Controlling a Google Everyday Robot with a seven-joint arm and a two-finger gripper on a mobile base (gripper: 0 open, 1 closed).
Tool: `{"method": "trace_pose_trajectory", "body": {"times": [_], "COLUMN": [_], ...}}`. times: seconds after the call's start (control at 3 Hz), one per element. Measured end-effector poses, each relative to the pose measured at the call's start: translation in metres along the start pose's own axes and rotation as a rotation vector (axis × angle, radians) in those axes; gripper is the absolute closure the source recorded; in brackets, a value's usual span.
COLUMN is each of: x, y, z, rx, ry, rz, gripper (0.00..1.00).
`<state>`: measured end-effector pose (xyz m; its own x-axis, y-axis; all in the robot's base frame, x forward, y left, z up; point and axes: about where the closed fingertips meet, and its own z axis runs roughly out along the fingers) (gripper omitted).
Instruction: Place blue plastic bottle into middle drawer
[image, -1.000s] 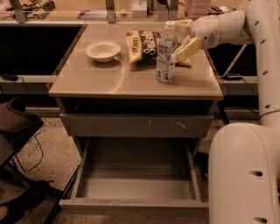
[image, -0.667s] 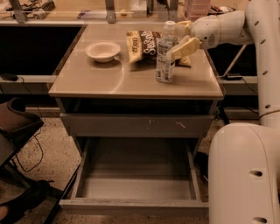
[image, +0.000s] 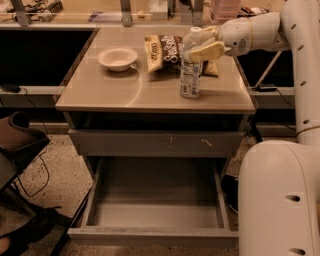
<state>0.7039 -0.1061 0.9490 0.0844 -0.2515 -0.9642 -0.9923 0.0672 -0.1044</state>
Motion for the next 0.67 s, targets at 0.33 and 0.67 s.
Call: {"method": "trace_pose_trajectory", "body": {"times": [0.33, 0.67], "x": [-0.0001, -0.0096], "y": [0.0000, 0.0048], "z": [0.0000, -0.0050], "rx": [0.000, 0.004], "ry": [0.000, -0.022], "rz": [0.000, 0.005], "gripper": [0.89, 1.00]}}
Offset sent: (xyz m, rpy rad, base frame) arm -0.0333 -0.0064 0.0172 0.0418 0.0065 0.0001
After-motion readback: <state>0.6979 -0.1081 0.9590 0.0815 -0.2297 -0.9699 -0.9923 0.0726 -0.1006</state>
